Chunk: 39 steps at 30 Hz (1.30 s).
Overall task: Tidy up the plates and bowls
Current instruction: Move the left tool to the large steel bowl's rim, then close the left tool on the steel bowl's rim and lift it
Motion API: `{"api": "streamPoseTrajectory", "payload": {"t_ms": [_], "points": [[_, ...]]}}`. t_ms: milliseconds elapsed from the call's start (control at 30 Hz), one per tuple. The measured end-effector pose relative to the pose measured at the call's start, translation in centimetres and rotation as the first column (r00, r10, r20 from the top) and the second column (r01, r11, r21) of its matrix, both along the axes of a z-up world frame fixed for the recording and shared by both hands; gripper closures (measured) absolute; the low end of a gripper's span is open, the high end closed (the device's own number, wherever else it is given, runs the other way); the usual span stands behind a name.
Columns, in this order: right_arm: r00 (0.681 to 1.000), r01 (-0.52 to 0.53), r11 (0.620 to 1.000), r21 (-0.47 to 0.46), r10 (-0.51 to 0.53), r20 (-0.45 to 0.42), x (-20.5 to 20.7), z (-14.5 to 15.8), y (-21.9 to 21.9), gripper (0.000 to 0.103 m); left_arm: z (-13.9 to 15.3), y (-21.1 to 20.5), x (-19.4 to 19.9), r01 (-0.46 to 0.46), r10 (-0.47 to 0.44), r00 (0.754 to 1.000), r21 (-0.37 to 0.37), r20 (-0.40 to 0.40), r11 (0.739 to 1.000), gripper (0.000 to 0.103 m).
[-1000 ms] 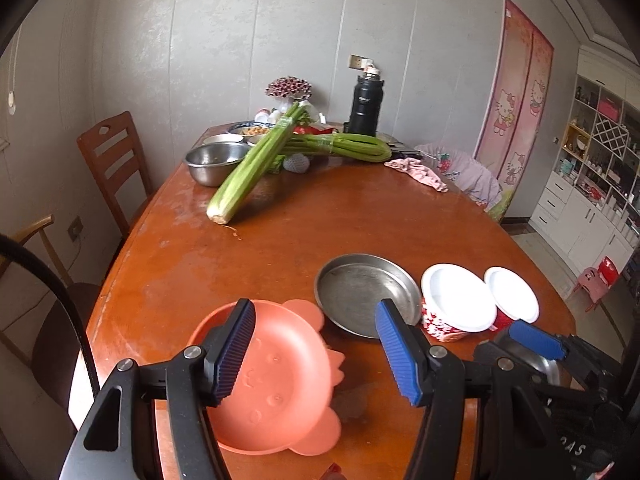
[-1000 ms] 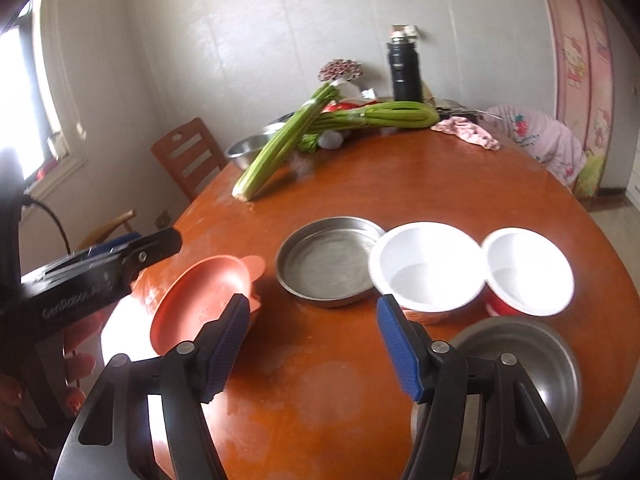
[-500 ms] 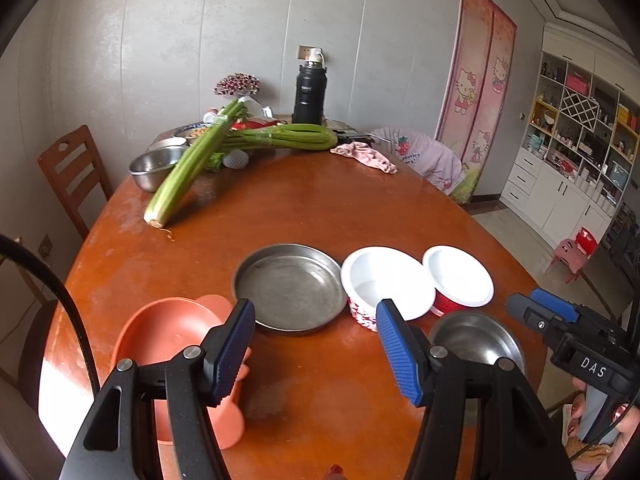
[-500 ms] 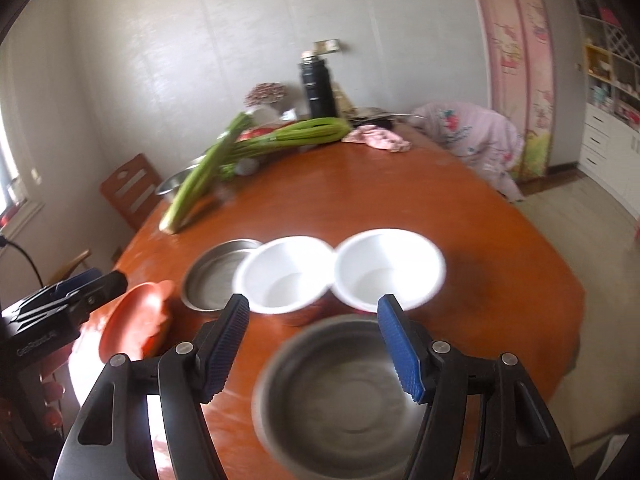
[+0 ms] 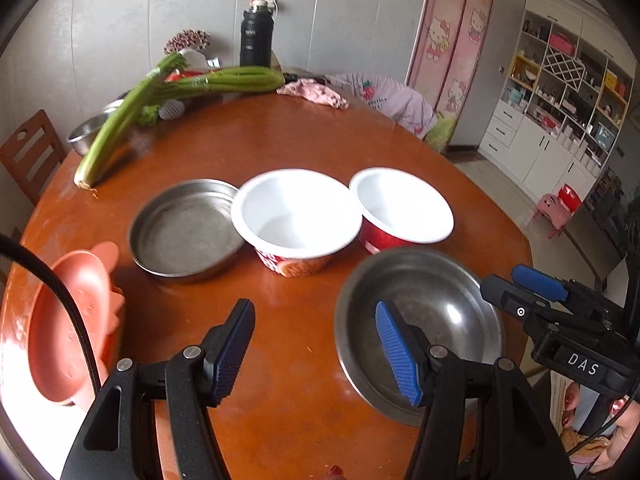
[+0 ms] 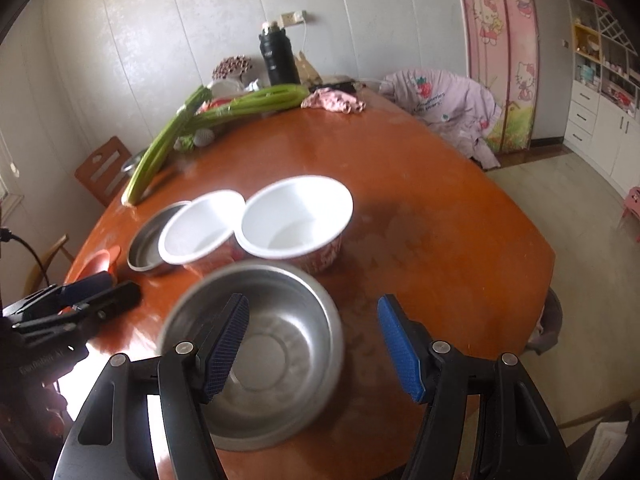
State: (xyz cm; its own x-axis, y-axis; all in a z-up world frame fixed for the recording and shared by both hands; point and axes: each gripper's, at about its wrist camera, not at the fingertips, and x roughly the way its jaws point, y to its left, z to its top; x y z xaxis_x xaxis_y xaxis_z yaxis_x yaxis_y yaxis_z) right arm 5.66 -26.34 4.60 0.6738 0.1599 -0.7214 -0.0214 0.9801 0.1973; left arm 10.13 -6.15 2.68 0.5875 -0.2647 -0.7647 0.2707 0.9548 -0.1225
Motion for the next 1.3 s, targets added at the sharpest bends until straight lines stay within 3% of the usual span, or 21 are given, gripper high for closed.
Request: {"api": "streamPoseTrajectory", "payload": {"t_ms": [600,833,1033,1300], "points": [[0.995,-0.091,0.995,-0.051,0.089,-0.048,0.6,-2.7,-0.2,0.035,-3.3,-1.6,0.7,-0.030,0.029,0.994,-0.008,-0.105,1.000,0.040],[0.987,-0.148,0.988,-0.049,0.144,-0.069,1.2,-3.7,0.3,0.048,-3.7,-2.6,1.0,-0.011,0.006,0.993,-0.036,-0.119,0.999,0.041],[0.979,-0.192,0.980,-0.056,0.188,-0.073,1.5,-4.0,0.9,0.056,-4.2,-3.6,1.3,-0.007,-0.001,0.991,-0.060,-0.134,0.998,0.052],[0.968,-0.246,0.966,-0.076,0.240,-0.078,1.5,-3.8,2.0,0.056,-4.3,-4.0,1.5,-0.010,0.004,0.989,-0.043,-0.145,0.999,0.055]]}}
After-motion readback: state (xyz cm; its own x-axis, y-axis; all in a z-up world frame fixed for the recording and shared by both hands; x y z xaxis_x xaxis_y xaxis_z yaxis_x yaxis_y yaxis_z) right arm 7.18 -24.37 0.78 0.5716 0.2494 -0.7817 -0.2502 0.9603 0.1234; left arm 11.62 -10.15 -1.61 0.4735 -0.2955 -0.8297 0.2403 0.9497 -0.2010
